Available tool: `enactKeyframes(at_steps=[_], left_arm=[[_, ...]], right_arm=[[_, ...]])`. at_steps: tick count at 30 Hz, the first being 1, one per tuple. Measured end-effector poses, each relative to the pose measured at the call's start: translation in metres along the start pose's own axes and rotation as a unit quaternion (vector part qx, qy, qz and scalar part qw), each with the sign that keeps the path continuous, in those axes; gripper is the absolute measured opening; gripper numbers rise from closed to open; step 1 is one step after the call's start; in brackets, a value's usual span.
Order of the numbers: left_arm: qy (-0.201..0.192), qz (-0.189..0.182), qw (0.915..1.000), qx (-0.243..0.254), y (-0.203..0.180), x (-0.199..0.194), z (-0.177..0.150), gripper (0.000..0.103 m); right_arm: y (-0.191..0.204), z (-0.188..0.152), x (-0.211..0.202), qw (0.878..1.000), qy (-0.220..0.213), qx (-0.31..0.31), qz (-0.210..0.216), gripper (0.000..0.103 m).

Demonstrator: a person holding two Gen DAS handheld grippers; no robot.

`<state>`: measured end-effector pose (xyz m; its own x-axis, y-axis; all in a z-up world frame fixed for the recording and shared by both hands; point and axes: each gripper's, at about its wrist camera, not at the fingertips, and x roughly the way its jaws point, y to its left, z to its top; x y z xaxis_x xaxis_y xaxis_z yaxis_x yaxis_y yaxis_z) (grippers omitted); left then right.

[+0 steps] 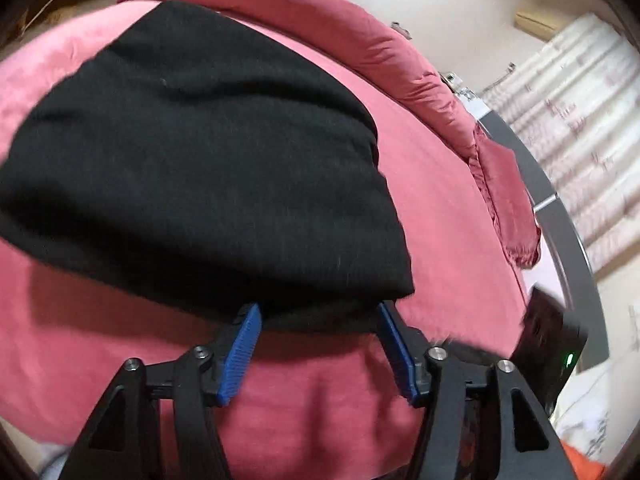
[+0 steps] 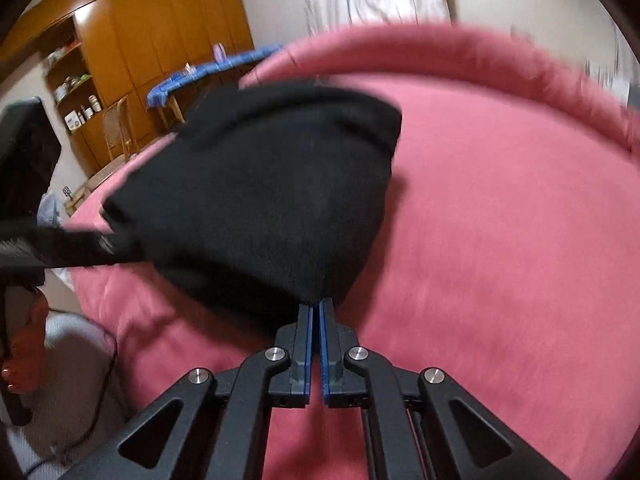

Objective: Fold large clothes

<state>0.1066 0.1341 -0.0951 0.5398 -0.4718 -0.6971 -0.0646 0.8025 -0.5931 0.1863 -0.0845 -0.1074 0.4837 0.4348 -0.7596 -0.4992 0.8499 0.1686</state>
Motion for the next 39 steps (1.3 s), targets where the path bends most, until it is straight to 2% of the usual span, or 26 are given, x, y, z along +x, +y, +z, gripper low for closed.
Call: enactKeyframes(at_steps=[1,2,4,6,7,8,9,11,13,15,16,17,18,19,20,22,23,25,29,30,33,35,36,37,39], left_arm=[[-0.004,-0.006,1.0000,-0.002,-0.002,0.000,-0.001,0.066],[-0.015,-0.014,0.9997,-0.010,-0.005,0.000,0.000,0.068],[-0.032,-0.027,0.9989,-0.023,-0.012,-0.001,0.003,0.074],[-0.042,-0.029,0.9980,-0.037,-0.016,0.006,0.006,0.079],[-0.041,-0.030,0.9979,-0.040,-0.018,0.010,0.006,0.080],[-0.034,-0.030,0.9981,-0.041,-0.022,0.018,0.004,0.080],[-0.026,-0.036,0.9983,-0.039,-0.028,0.026,0.001,0.080],[-0.028,-0.039,0.9985,-0.025,-0.039,0.034,-0.003,0.080],[-0.059,-0.026,0.9978,-0.017,-0.045,0.036,-0.005,0.080],[-0.079,-0.025,0.9956,-0.043,-0.041,0.039,-0.001,0.077],[-0.083,-0.026,0.9948,-0.053,-0.043,0.042,0.001,0.074],[-0.082,-0.010,0.9948,-0.058,-0.043,0.047,0.003,0.066],[-0.076,0.010,0.9957,-0.052,-0.046,0.052,0.006,0.061],[-0.073,0.022,0.9959,-0.048,-0.047,0.054,0.008,0.050],[-0.074,0.033,0.9956,-0.047,-0.049,0.055,0.010,0.045],[-0.070,0.041,0.9957,-0.044,-0.053,0.057,0.014,0.038],[-0.068,0.048,0.9957,-0.042,-0.053,0.056,0.015,0.028],[-0.064,0.053,0.9960,-0.031,-0.053,0.054,0.014,0.019],[-0.058,0.060,0.9956,0.042,-0.064,0.037,0.005,0.013],[-0.057,0.058,0.9954,0.052,-0.065,0.031,0.001,0.013],[-0.048,0.048,0.9962,0.054,-0.060,0.023,-0.006,0.010],[-0.042,0.030,0.9972,0.054,-0.054,0.016,-0.012,0.006],[-0.041,0.028,0.9972,0.056,-0.054,0.016,-0.014,0.006],[-0.041,0.019,0.9976,0.053,-0.053,0.015,-0.015,0.006],[-0.042,0.011,0.9981,0.045,-0.036,0.008,-0.019,0.006]], right_arm=[[-0.004,-0.004,0.003,0.999,0.024,0.003,0.044,0.004],[-0.004,-0.005,0.005,0.997,0.039,-0.005,0.065,0.005],[-0.011,0.000,-0.004,0.996,0.034,-0.028,0.083,0.016],[-0.043,0.023,-0.015,0.994,0.003,0.029,0.101,0.025],[-0.065,0.037,-0.017,0.989,-0.016,0.079,0.122,0.033],[-0.090,0.055,-0.015,0.980,-0.037,0.141,0.136,0.036],[-0.105,0.069,-0.010,0.975,-0.044,0.168,0.137,0.039],[-0.127,0.102,0.011,0.971,-0.039,0.191,0.139,0.040],[-0.145,0.136,0.045,0.966,-0.007,0.209,0.149,0.041],[-0.153,0.158,0.066,0.962,0.003,0.220,0.164,0.041],[-0.157,0.168,0.078,0.959,0.009,0.224,0.173,0.041],[-0.160,0.173,0.089,0.954,0.015,0.235,0.183,0.041],[-0.163,0.176,0.096,0.951,0.026,0.242,0.192,0.038],[-0.164,0.178,0.107,0.949,0.043,0.244,0.197,0.037],[-0.164,0.180,0.110,0.953,0.044,0.235,0.188,0.035],[-0.156,0.181,0.108,0.960,0.036,0.209,0.182,0.010],[-0.151,0.181,0.107,0.966,0.041,0.186,0.177,0.008],[-0.139,0.180,0.100,0.975,0.047,0.147,0.160,0.000],[-0.128,0.178,0.084,0.985,0.042,0.116,0.117,0.000],[-0.129,0.182,0.080,0.988,0.033,0.112,0.103,0.000],[-0.134,0.198,0.066,0.990,0.011,0.105,0.095,0.000],[-0.134,0.201,0.063,0.990,0.016,0.090,0.111,0.005],[-0.133,0.200,0.064,0.987,0.020,0.086,0.137,0.017],[-0.132,0.197,0.064,0.985,0.027,0.082,0.149,0.042],[-0.127,0.189,0.067,0.988,0.044,0.061,0.135,0.058]])
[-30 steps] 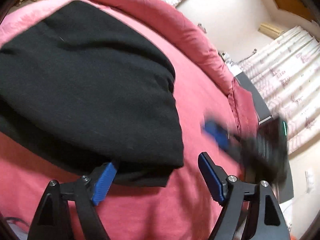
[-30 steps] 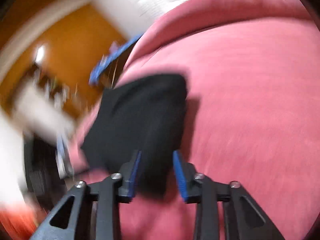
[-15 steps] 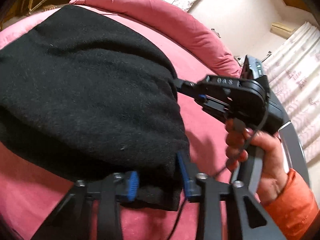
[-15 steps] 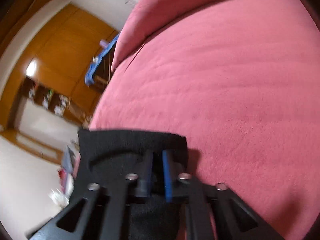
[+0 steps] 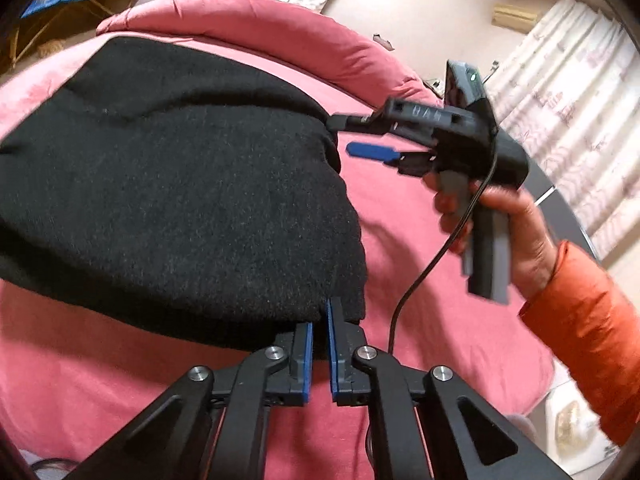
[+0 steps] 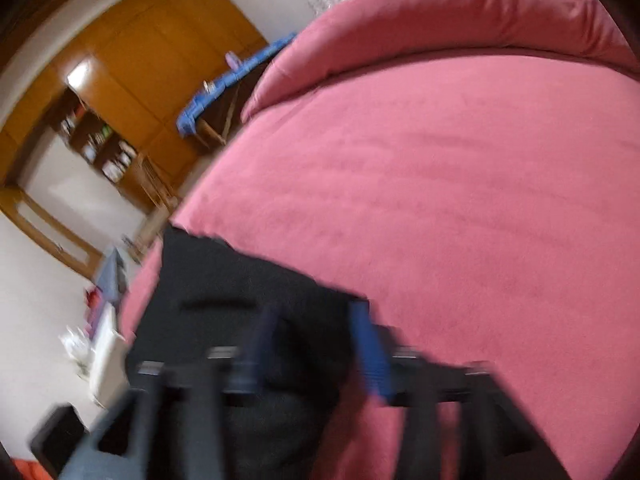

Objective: Fold large clothes

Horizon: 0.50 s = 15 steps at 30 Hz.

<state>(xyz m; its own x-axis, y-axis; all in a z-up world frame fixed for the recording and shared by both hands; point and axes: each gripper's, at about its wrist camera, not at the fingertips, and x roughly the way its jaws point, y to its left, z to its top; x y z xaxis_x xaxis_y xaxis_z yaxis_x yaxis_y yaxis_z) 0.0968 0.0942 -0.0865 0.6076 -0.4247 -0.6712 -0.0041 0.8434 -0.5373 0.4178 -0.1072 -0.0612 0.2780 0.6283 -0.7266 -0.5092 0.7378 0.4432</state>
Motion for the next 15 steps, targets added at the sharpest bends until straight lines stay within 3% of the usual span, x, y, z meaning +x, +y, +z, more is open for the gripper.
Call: enactKeyframes(at_steps=[2,4,6,7,8,10,12,13,14,15], left_arm=[[0.000,-0.001,1.0000,-0.006,-0.001,0.005,0.000,0.007],[-0.011,-0.012,0.9997,-0.019,-0.001,0.006,0.000,0.012],[-0.025,-0.025,0.9990,-0.027,-0.004,0.009,0.003,0.032],[-0.026,-0.032,0.9987,-0.030,-0.006,0.012,0.004,0.055],[-0.021,-0.047,0.9982,-0.031,-0.011,0.018,0.005,0.074],[-0.016,-0.040,0.9990,-0.011,-0.024,0.024,0.010,0.086],[-0.021,0.010,0.9993,0.030,-0.035,0.030,0.009,0.071],[-0.025,0.033,0.9988,0.027,-0.032,0.031,0.007,0.042],[-0.026,0.034,0.9991,0.004,-0.021,0.029,0.007,0.028],[-0.017,-0.010,0.9992,-0.034,-0.005,0.027,0.008,0.025]], right_arm=[[0.002,-0.004,0.005,1.000,0.006,-0.006,-0.008,0.058],[-0.012,-0.002,0.019,0.999,0.021,0.050,0.004,0.057],[-0.031,-0.004,0.029,0.992,0.024,0.121,0.039,0.043],[-0.037,-0.005,0.031,0.989,0.015,0.141,0.051,0.030],[-0.037,-0.005,0.030,0.988,0.010,0.140,0.062,0.029],[-0.029,-0.003,0.029,0.992,0.011,0.112,0.051,0.024],[-0.014,-0.004,0.025,0.997,0.018,0.069,0.020,0.022],[-0.011,-0.004,0.023,0.998,0.018,0.065,0.015,0.021],[-0.009,-0.005,0.021,0.998,0.017,0.065,0.015,0.021],[-0.007,-0.004,0.015,0.998,0.012,0.061,0.016,0.021]])
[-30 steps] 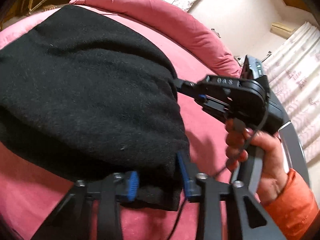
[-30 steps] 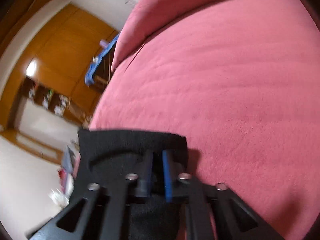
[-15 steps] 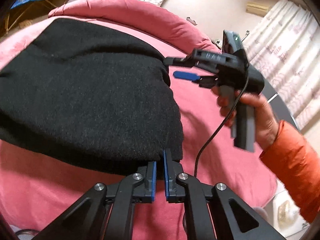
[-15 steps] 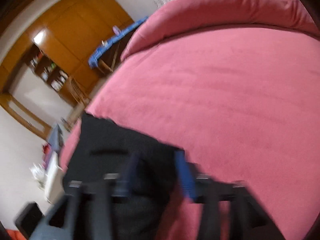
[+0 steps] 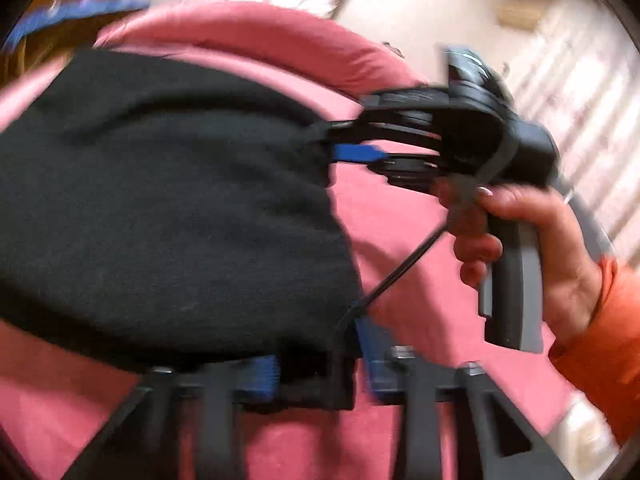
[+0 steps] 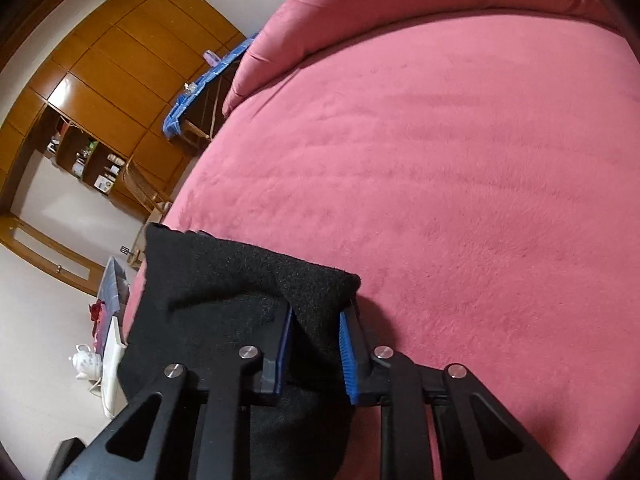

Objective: Fold large clothes

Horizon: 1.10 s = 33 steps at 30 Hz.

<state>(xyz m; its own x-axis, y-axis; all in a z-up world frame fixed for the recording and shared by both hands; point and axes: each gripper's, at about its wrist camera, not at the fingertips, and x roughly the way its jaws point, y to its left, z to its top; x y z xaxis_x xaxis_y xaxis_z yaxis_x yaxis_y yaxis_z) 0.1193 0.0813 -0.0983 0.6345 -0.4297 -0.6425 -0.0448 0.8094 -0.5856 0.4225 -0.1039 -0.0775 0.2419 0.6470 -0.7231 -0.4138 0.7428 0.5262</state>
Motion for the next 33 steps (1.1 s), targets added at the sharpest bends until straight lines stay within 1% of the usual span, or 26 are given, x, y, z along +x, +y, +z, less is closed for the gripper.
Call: enactKeyframes(at_steps=[1,2,3,4,5,7,9,11,12,13,14,15,17,18,19,21,22,23,24,25,26,27,28,30,32,33], left_arm=[[0.010,-0.025,0.9993,-0.024,0.010,-0.003,0.001,0.015],[0.018,-0.035,0.9989,-0.025,0.013,-0.005,0.001,0.009],[0.022,-0.032,0.9992,-0.006,0.010,-0.008,0.001,0.008],[0.023,-0.016,0.9989,0.037,0.000,-0.012,-0.001,0.007],[0.024,-0.007,0.9956,0.091,-0.014,-0.020,-0.006,0.005],[0.022,-0.024,0.9926,0.117,-0.024,-0.038,-0.009,0.005],[-0.001,-0.037,0.9914,0.126,-0.029,-0.066,-0.005,0.004],[-0.003,-0.049,0.9908,0.126,-0.022,-0.086,-0.007,0.005],[0.002,-0.045,0.9894,0.138,-0.020,-0.094,-0.015,0.005],[0.012,-0.041,0.9884,0.146,-0.019,-0.079,-0.012,0.003],[0.035,-0.041,0.9852,0.163,-0.017,-0.070,-0.025,0.003],[0.049,-0.025,0.9824,0.178,-0.020,-0.055,-0.033,0.003],[0.071,0.012,0.9792,0.190,-0.021,-0.037,-0.044,0.003],[0.073,0.017,0.9788,0.190,-0.020,-0.036,-0.046,0.004],[0.072,0.021,0.9776,0.197,-0.020,-0.037,-0.046,0.004],[0.072,0.029,0.9727,0.219,-0.022,-0.045,-0.044,0.010],[0.077,0.029,0.9717,0.221,-0.021,-0.050,-0.043,0.024],[0.078,0.026,0.9732,0.215,-0.021,-0.052,-0.038,0.043],[0.069,0.020,0.9772,0.200,-0.017,-0.060,-0.034,0.050],[0.059,0.012,0.9809,0.185,-0.013,-0.068,-0.031,0.058],[0.040,-0.001,0.9871,0.155,-0.004,-0.081,-0.023,0.060],[0.033,-0.004,0.9896,0.140,-0.001,-0.083,-0.022,0.060],[0.026,-0.003,0.9920,0.124,0.008,-0.093,-0.015,0.060],[0.002,0.007,0.9953,0.097,0.021,-0.110,-0.004,0.060],[-0.036,0.027,0.9966,0.069,0.042,-0.131,0.008,0.060],[-0.056,0.055,0.9957,0.049,0.055,-0.138,0.015,0.060]], right_arm=[[0.002,0.000,-0.005,1.000,-0.003,-0.007,0.001,0.021],[0.002,0.000,-0.009,1.000,-0.003,-0.012,0.005,0.021],[0.002,-0.001,-0.012,1.000,-0.003,-0.013,0.006,0.021],[0.001,0.000,-0.011,1.000,-0.003,-0.014,0.003,0.021],[0.002,0.000,-0.011,1.000,-0.006,-0.013,-0.002,0.021],[0.005,0.004,-0.005,1.000,-0.015,-0.001,-0.003,0.020],[0.009,0.008,-0.011,1.000,-0.026,0.006,0.004,0.020],[0.023,0.010,-0.025,0.999,-0.043,-0.005,0.027,0.019],[0.034,0.008,-0.031,0.998,-0.053,-0.021,0.034,0.019],[0.039,0.006,-0.034,0.997,-0.059,-0.029,0.036,0.019],[0.045,0.003,-0.034,0.996,-0.068,-0.040,0.033,0.019],[0.044,-0.001,-0.025,0.996,-0.069,-0.047,0.015,0.019],[0.029,-0.007,0.008,0.996,-0.041,-0.049,-0.069,0.019],[0.018,-0.012,0.024,0.995,-0.020,-0.042,-0.084,0.020],[0.011,-0.015,0.030,0.996,-0.014,-0.037,-0.078,0.022],[0.008,-0.019,0.018,0.997,-0.040,-0.033,-0.065,0.027],[0.006,-0.019,0.008,0.997,-0.048,-0.025,-0.061,0.031],[0.004,-0.019,-0.002,0.996,-0.054,-0.013,-0.067,0.033],[0.000,-0.020,-0.017,0.995,-0.064,0.001,-0.078,0.036],[0.000,-0.024,-0.028,0.995,-0.072,0.003,-0.071,0.036],[0.002,-0.028,-0.036,0.995,-0.082,-0.002,-0.058,0.036],[0.008,-0.038,-0.047,0.995,-0.094,-0.018,-0.040,0.036],[0.017,-0.049,-0.051,0.994,-0.092,-0.040,-0.033,0.036],[0.035,-0.071,-0.045,0.994,-0.065,-0.082,-0.025,0.036],[0.053,-0.102,-0.029,0.991,-0.022,-0.130,-0.019,0.036],[0.061,-0.122,-0.017,0.987,-0.002,-0.159,-0.036,0.036]])
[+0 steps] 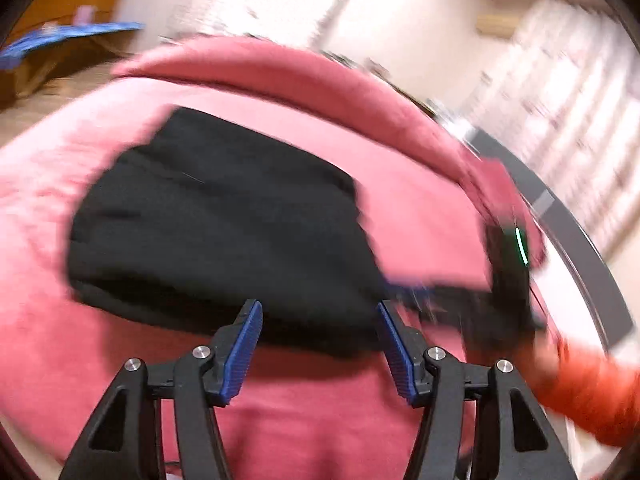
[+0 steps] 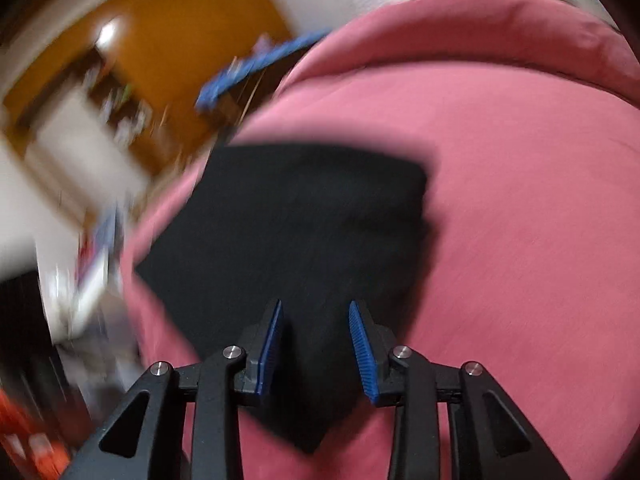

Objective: Fold large clothes

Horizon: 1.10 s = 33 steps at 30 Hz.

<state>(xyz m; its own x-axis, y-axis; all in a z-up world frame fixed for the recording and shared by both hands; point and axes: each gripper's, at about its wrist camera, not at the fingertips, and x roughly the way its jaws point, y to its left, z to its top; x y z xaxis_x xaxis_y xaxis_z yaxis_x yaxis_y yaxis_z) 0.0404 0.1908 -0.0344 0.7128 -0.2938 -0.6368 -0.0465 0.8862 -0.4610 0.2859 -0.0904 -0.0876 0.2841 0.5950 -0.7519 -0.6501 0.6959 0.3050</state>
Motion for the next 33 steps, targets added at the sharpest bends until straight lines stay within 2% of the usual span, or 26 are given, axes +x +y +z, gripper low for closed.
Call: enactKeyframes(at_steps=[2,3,5,6,7,8,10,11,16,18,19,21,22,23,24,25,26,28,31,32,33], left_arm=[[-0.022,0.045,0.9982,-0.032,0.025,-0.007,0.007,0.060],[-0.035,0.068,0.9960,-0.046,0.039,-0.014,0.008,0.060],[-0.062,0.129,0.9855,-0.091,0.075,-0.018,0.014,0.062],[-0.056,0.134,0.9822,-0.119,0.091,-0.009,0.018,0.062],[-0.048,0.130,0.9814,-0.133,0.098,-0.003,0.017,0.062],[-0.021,0.123,0.9810,-0.149,0.109,0.009,0.019,0.062],[0.018,0.118,0.9800,-0.159,0.120,0.031,0.021,0.058],[0.018,0.109,0.9798,-0.167,0.125,0.031,0.019,0.043],[0.014,0.091,0.9807,-0.172,0.124,0.055,0.021,0.032],[0.013,0.081,0.9815,-0.173,0.122,0.046,0.008,0.028],[0.013,0.079,0.9817,-0.173,0.122,0.043,0.007,0.026],[0.008,0.085,0.9817,-0.170,0.112,0.035,0.008,0.023],[0.005,0.084,0.9812,-0.174,0.111,0.031,0.009,0.022],[0.001,0.078,0.9807,-0.179,0.111,0.030,0.007,0.022],[-0.002,0.079,0.9808,-0.178,0.109,0.027,0.005,0.022],[-0.003,0.083,0.9810,-0.175,0.109,0.025,0.006,0.022],[-0.003,0.084,0.9810,-0.175,0.108,0.025,0.007,0.022],[-0.006,0.064,0.9790,-0.194,0.116,0.022,0.005,0.023],[-0.019,0.014,0.9705,-0.240,0.132,0.022,0.001,0.026],[-0.019,0.013,0.9709,-0.238,0.132,0.022,0.002,0.027],[-0.018,0.016,0.9723,-0.233,0.129,0.023,0.005,0.026]], right_arm=[[0.016,-0.017,0.005,0.998,0.004,-0.049,-0.037,0.036],[0.019,-0.017,0.000,0.998,0.008,-0.052,-0.037,0.036],[0.021,-0.002,-0.014,0.999,0.002,-0.031,-0.021,0.036],[0.024,0.004,-0.023,0.999,-0.015,-0.028,-0.010,0.036],[0.033,0.018,-0.030,0.999,-0.040,-0.034,-0.004,0.036],[0.042,0.031,-0.029,0.998,-0.046,-0.049,-0.005,0.036],[0.061,0.057,-0.014,0.996,-0.033,-0.080,-0.006,0.036],[0.078,0.076,0.002,0.994,-0.024,-0.105,-0.001,0.036],[0.139,0.136,0.083,0.987,0.035,-0.154,0.010,0.036],[0.152,0.149,0.110,0.984,0.055,-0.166,0.022,0.036],[0.162,0.151,0.127,0.981,0.066,-0.180,0.011,0.036],[0.170,0.153,0.159,0.971,0.100,-0.215,-0.042,0.031],[0.171,0.158,0.172,0.970,0.111,-0.211,-0.049,0.031],[0.164,0.167,0.181,0.975,0.106,-0.190,-0.045,0.031],[0.158,0.173,0.181,0.979,0.091,-0.175,-0.052,0.019],[0.151,0.181,0.184,0.981,0.072,-0.156,-0.085,0.000],[0.137,0.189,0.190,0.985,0.070,-0.115,-0.108,0.000],[0.121,0.190,0.199,0.992,0.084,-0.072,-0.069,0.000],[0.123,0.181,0.187,0.988,0.073,-0.119,-0.068,0.003],[0.121,0.180,0.173,0.991,0.062,-0.109,-0.054,0.006],[0.117,0.179,0.162,0.994,0.050,-0.086,-0.038,0.021]])
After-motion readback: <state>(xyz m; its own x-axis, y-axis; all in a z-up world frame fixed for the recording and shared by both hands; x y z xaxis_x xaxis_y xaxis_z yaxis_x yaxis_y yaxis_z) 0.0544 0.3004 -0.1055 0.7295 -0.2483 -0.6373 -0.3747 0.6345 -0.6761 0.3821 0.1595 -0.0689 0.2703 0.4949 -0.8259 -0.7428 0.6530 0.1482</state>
